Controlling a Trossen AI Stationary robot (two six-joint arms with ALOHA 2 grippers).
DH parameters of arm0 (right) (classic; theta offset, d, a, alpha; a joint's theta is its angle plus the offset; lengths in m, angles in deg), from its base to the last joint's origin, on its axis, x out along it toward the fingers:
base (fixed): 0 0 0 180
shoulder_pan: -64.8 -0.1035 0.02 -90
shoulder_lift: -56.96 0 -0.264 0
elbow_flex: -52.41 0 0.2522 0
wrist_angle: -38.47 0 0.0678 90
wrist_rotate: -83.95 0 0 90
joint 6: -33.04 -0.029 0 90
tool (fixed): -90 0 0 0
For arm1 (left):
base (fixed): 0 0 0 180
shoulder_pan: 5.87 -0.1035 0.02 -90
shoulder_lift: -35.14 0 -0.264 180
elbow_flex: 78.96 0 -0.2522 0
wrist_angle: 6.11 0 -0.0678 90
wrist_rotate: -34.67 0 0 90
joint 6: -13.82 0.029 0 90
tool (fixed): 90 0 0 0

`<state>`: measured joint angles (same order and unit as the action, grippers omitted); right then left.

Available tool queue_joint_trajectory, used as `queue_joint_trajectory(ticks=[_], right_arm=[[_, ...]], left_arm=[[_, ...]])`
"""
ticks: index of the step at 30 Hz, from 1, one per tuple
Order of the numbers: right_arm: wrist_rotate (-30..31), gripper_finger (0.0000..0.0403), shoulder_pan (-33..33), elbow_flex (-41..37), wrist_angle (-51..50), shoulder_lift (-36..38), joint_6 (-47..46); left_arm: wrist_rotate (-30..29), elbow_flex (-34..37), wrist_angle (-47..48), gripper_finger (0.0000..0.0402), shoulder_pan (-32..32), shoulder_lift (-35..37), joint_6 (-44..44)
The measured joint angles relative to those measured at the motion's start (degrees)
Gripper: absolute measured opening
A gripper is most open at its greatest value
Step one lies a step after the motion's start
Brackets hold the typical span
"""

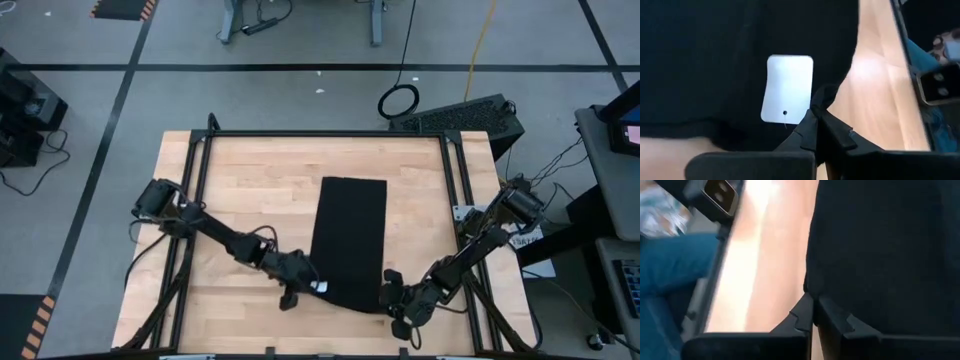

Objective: Roll towel
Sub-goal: Roll the black microfiber towel

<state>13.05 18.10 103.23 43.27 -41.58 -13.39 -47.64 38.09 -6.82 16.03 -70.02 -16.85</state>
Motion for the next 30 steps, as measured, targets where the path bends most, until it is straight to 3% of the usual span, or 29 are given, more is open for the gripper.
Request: queue_joint_trajectory(ticks=[5,11,16,20,23,30], right_arm=[[-0.06,0.0045,0.59,0.0,-5.15,5.49,6.25],[1.69,0.0153,-2.29,0.07,-14.23,11.73,9.7],[10.22,0.0242,-7.12,0.04,-15.95,9.38,6.27],[14.14,0.0295,-9.52,0.02,-8.57,4.07,8.62],[16.18,0.0308,-10.32,0.57,-2.47,-1.48,14.03],[25.6,0.0288,-10.43,5.89,-1.89,-8.83,20.72]], left_arm=[[5.01,0.0,-0.19,0.0012,-3.44,0.0,0.92],[10.8,0.0,-5.6,0.0012,-5.95,0.28,-0.98],[12.81,0.0,-11.35,0.0013,-7.23,0.35,-3.92],[12.69,0.0,-15.09,0.0013,-7.76,0.35,-6.11],[12.28,0.0,-17.94,0.0013,-8.07,0.35,-7.06],[12.19,0.0,-21.39,0.0013,-9.55,0.35,-8.59]])
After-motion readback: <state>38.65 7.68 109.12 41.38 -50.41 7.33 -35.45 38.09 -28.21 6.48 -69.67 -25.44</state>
